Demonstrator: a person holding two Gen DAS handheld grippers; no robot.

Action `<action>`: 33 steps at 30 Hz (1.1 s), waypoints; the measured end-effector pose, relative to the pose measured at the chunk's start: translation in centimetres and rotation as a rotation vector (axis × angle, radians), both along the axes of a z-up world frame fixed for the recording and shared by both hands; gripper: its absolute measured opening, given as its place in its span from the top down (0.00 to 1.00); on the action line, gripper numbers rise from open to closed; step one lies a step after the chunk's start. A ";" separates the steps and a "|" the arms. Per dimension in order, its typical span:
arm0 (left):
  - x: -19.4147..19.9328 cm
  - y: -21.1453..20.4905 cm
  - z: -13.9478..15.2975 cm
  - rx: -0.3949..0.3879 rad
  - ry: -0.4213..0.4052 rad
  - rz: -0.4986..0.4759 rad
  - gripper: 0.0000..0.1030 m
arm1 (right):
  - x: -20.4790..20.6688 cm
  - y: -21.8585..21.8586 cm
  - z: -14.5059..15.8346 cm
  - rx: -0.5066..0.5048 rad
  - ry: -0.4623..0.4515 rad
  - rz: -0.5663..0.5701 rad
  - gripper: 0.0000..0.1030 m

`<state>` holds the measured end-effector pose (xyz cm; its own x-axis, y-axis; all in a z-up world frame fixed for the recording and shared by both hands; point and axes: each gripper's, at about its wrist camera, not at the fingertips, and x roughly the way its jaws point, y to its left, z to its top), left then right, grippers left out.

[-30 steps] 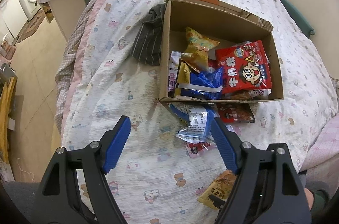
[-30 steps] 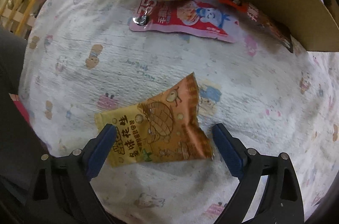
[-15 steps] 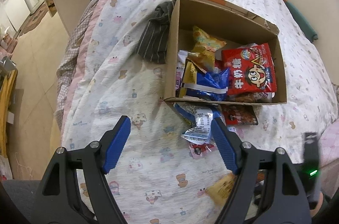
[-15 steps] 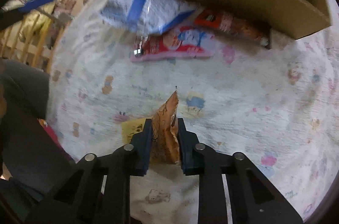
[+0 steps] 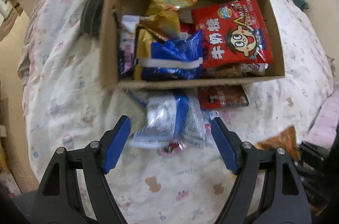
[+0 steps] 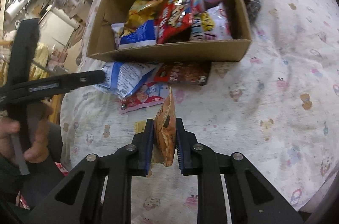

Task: Organize snacks
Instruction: 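Grasp the orange peanut pouch with the right tool while the left tool grasps the blue-and-white bag, then carry both snacks over the box and open both tools to release them inside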

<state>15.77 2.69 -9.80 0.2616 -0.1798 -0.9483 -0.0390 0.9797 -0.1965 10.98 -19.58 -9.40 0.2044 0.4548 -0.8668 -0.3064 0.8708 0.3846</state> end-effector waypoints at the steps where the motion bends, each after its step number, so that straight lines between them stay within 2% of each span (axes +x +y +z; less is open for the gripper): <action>1: 0.3 -0.4 -0.2 0.015 0.005 -0.006 0.27 | -0.1 -0.4 0.0 0.004 0.003 -0.005 0.80; 5: 1.5 -2.0 -1.2 0.021 0.045 -0.055 0.27 | -0.6 -1.8 -0.1 0.003 0.011 -0.019 0.80; 9: 2.1 -3.7 -3.3 0.141 0.082 -0.106 0.27 | -0.7 -2.3 -0.2 0.004 0.016 -0.028 0.80; 11: 2.2 -3.8 -4.2 0.168 0.096 -0.106 0.27 | -0.6 -2.3 -0.2 0.002 0.014 -0.028 0.80; 14: 2.5 -3.7 -5.5 0.145 0.151 -0.096 0.27 | -0.4 -1.8 -0.3 0.003 0.016 -0.026 0.80; 18: 2.4 -3.4 -6.0 0.137 0.160 -0.080 0.49 | -0.4 -1.2 -0.3 -0.004 0.010 -0.010 0.80; 22: 1.6 -3.4 -5.3 0.146 0.144 -0.097 0.53 | -0.5 -0.9 -0.4 -0.005 0.008 -0.001 0.80; 33: -1.1 -3.8 -4.8 0.160 0.121 -0.107 0.53 | -0.4 -0.5 0.0 0.005 -0.002 -0.003 0.80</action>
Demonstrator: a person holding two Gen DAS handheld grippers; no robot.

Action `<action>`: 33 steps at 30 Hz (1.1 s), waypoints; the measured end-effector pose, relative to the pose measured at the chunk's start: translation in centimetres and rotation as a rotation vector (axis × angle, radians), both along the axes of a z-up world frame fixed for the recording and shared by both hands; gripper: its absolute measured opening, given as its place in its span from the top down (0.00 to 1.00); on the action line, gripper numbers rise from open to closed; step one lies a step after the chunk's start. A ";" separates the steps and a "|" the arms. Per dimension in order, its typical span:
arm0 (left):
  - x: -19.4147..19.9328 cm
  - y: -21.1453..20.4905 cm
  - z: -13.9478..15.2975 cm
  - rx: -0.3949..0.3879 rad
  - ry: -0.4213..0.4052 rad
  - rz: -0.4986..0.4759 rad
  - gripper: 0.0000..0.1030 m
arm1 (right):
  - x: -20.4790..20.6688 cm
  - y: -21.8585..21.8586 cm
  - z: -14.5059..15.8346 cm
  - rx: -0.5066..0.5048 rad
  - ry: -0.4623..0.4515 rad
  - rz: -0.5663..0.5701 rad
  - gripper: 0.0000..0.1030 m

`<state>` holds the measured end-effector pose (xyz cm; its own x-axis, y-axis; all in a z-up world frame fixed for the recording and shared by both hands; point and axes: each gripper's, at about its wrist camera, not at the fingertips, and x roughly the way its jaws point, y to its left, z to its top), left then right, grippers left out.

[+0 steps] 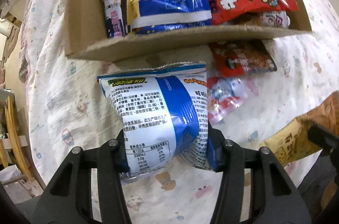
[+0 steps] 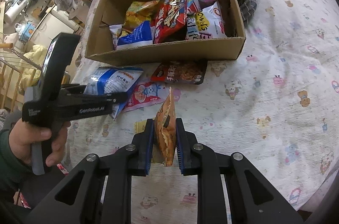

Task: Organize snacks
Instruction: 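Carry both snacks over the box and open both tools to release them inside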

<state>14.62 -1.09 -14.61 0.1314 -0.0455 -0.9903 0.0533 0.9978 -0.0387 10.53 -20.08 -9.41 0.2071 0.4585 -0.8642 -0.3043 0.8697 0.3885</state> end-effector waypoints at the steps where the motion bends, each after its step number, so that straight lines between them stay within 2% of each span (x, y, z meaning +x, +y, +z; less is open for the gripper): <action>1: -0.2 0.2 0.0 0.004 -0.001 0.005 0.53 | 0.0 0.0 0.0 0.003 0.001 0.001 0.80; 14: -3.8 1.4 1.3 0.000 -0.054 0.041 0.53 | -0.4 -0.4 1.4 0.038 -0.035 -0.011 0.80; 18: -4.7 2.9 3.8 -0.014 -0.126 0.065 0.53 | -0.5 -0.9 3.0 0.082 -0.094 -0.036 0.80; 20: -4.7 3.3 5.3 -0.018 -0.172 0.092 0.53 | -0.8 -1.3 4.6 0.081 -0.184 -0.066 0.80; 23: -4.0 4.2 7.1 -0.039 -0.219 0.110 0.53 | -1.0 -1.9 6.8 0.121 -0.283 -0.105 0.80; 28: -1.9 5.1 10.5 -0.039 -0.285 0.107 0.53 | 0.2 -2.9 7.8 0.141 -0.323 -0.171 0.80; 33: 0.7 5.4 11.6 -0.032 -0.315 0.100 0.53 | 2.4 -3.1 9.1 0.140 -0.366 -0.204 0.80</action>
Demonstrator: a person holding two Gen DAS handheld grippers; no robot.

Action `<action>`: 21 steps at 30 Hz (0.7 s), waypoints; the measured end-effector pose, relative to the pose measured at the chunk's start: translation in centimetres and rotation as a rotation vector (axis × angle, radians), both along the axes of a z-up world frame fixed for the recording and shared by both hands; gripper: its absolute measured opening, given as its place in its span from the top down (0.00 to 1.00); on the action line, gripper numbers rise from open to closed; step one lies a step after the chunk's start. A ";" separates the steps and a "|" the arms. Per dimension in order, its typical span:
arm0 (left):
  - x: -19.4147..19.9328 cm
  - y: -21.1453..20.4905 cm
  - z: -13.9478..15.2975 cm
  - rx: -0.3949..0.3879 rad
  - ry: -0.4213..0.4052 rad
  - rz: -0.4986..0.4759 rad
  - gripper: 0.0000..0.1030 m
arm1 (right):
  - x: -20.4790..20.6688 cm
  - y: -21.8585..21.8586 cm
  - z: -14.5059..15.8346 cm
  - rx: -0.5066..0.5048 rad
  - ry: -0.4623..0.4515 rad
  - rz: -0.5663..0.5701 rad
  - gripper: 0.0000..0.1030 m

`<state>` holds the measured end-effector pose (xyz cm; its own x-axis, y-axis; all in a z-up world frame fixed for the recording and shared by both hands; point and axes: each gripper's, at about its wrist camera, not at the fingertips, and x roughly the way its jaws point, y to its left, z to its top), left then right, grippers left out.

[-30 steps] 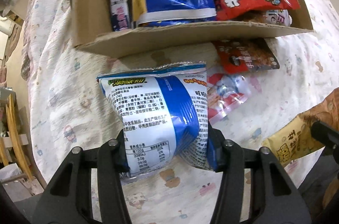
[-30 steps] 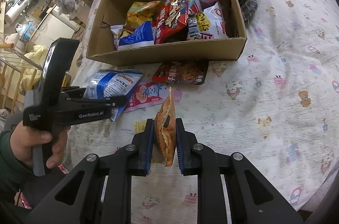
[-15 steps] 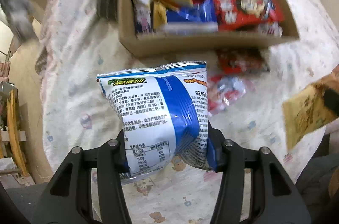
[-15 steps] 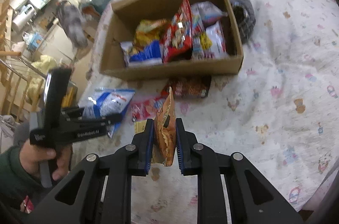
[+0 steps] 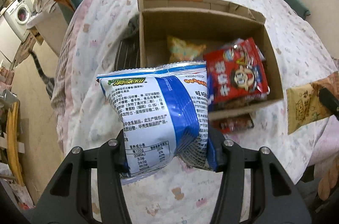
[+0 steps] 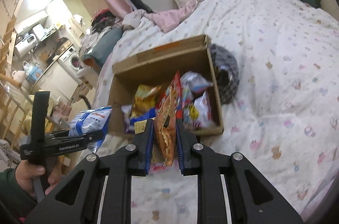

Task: Organize snacks
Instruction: 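Carry both snacks over the box and open both tools to release them inside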

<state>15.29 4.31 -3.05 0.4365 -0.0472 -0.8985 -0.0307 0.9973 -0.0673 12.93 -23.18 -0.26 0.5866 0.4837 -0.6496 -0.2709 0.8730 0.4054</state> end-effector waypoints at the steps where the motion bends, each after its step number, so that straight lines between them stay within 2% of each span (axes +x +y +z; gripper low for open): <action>1: 0.6 -0.1 -0.1 0.000 0.000 -0.003 0.53 | 0.5 0.0 0.1 0.003 -0.004 -0.005 0.80; 7: 3.1 -0.9 0.1 0.015 -0.018 -0.027 0.53 | 4.4 -0.2 -0.2 0.105 0.031 -0.056 0.80; 12: 5.3 -1.7 0.2 0.022 -0.033 -0.053 0.52 | 7.5 1.9 -0.5 0.083 0.013 -0.054 0.80; 21: 7.9 -2.8 -1.7 0.017 -0.037 -0.083 0.52 | 12.3 4.9 -2.4 0.052 0.061 -0.059 0.80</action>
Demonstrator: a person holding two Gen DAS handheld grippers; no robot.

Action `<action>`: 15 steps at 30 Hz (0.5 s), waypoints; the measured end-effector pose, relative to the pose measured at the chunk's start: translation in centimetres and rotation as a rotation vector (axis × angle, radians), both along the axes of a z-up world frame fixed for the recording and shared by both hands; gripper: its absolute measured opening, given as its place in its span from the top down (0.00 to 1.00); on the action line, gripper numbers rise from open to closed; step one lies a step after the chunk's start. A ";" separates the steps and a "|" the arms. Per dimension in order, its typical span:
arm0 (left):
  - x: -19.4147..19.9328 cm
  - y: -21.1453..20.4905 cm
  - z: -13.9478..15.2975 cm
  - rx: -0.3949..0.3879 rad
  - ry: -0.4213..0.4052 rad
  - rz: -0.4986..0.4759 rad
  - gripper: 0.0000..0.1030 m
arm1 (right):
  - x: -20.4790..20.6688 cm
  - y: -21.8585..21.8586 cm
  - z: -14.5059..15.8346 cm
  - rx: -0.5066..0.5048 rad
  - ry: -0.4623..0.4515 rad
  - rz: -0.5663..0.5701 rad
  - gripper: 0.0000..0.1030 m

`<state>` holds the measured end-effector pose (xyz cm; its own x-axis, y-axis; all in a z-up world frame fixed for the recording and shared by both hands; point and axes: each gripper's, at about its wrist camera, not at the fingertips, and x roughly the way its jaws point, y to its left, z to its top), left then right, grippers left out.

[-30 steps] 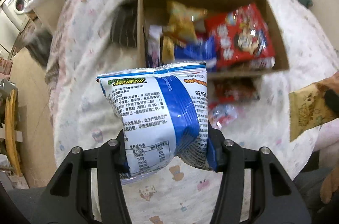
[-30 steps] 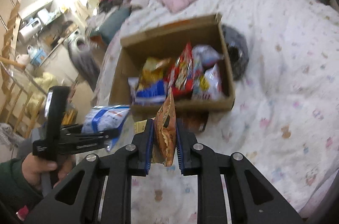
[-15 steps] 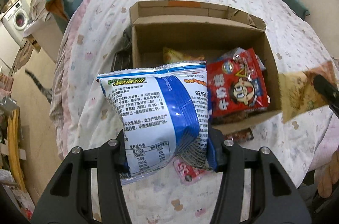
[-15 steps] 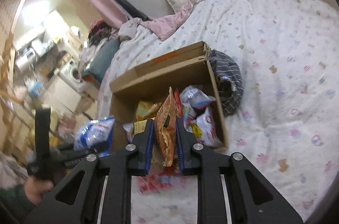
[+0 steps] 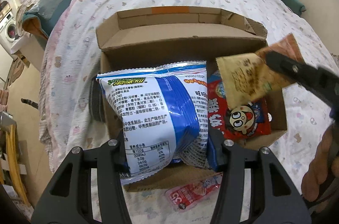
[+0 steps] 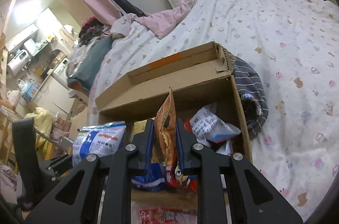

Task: Organize snacks
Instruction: 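Carry both snacks over the box and open both tools to release them inside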

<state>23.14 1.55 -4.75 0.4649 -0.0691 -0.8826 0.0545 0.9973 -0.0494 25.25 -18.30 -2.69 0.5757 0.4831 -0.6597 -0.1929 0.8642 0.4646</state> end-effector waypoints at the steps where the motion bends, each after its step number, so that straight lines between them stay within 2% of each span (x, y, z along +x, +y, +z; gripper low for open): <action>1: 0.1 -0.1 -0.4 0.001 0.004 0.000 0.52 | 0.6 0.2 -0.3 -0.006 0.013 -0.010 0.80; 9: 1.3 -0.1 -1.9 -0.016 0.045 -0.009 0.51 | 2.8 0.0 -2.7 0.017 0.123 -0.046 0.80; 15: 1.3 0.0 -1.7 -0.003 0.025 -0.007 0.50 | 3.7 -0.4 -4.9 0.014 0.220 -0.075 0.80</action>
